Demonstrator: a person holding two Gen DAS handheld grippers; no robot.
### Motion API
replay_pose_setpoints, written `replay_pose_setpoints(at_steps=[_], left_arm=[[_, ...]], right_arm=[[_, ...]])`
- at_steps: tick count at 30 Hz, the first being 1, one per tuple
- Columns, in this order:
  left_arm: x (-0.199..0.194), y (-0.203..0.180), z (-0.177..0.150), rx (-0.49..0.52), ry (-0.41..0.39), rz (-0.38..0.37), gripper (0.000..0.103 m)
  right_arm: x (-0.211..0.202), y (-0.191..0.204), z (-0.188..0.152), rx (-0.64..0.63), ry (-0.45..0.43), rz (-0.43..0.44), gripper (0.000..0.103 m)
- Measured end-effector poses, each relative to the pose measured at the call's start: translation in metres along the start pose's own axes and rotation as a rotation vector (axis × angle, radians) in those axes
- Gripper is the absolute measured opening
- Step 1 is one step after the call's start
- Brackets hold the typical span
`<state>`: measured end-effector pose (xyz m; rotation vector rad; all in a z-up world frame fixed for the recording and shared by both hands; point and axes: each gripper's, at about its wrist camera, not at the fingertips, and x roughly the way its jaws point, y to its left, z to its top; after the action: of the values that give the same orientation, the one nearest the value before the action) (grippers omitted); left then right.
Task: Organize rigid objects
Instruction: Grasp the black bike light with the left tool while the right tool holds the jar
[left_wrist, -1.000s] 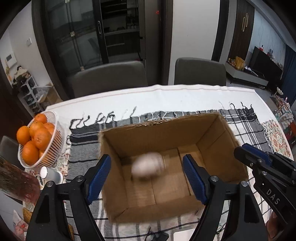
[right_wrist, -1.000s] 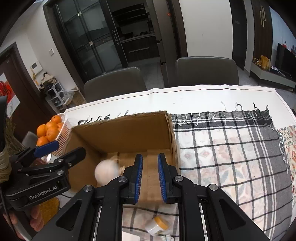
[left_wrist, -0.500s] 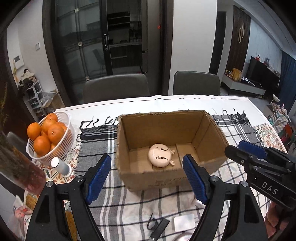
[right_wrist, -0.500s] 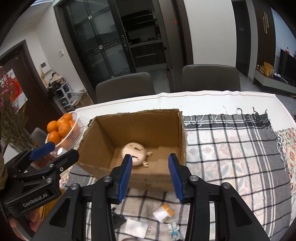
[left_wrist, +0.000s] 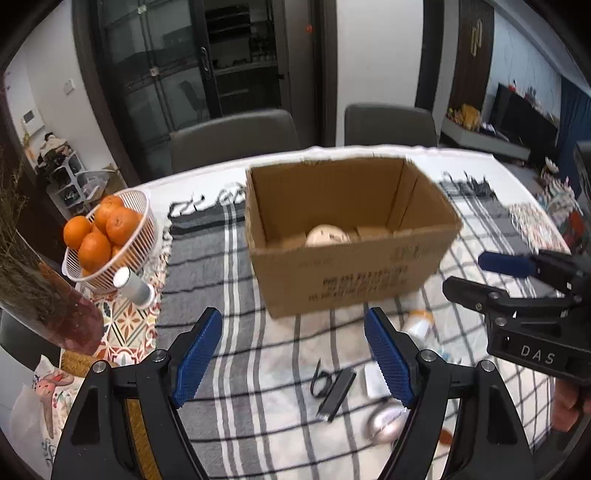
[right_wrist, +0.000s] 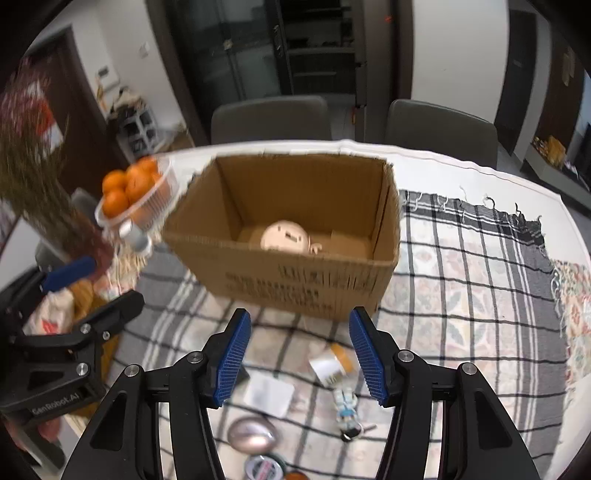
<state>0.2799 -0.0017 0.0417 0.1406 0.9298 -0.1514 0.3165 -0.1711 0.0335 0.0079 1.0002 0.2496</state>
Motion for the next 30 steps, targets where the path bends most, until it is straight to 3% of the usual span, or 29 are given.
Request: replay_pose_setpoints(at_steps=[19,23,30], left_arm=[[0.049,-0.030,-0.036,0.233,0.236,-0.043,0.078],[0.065,-0.033,-0.037,0.258,0.279,-0.035,0.077],[0.103,-0.034,-0.046,0.242,0.397,-0.097,0.068]], right_arm=[[0.058,0.006,-0.034,-0.202,0.310,-0.066,0.057],[0.072,0.003,-0.037,-0.212,0.359,-0.074,0.057],[0.098,0.000,-0.041,-0.223,0.416,-0.079,0.057]])
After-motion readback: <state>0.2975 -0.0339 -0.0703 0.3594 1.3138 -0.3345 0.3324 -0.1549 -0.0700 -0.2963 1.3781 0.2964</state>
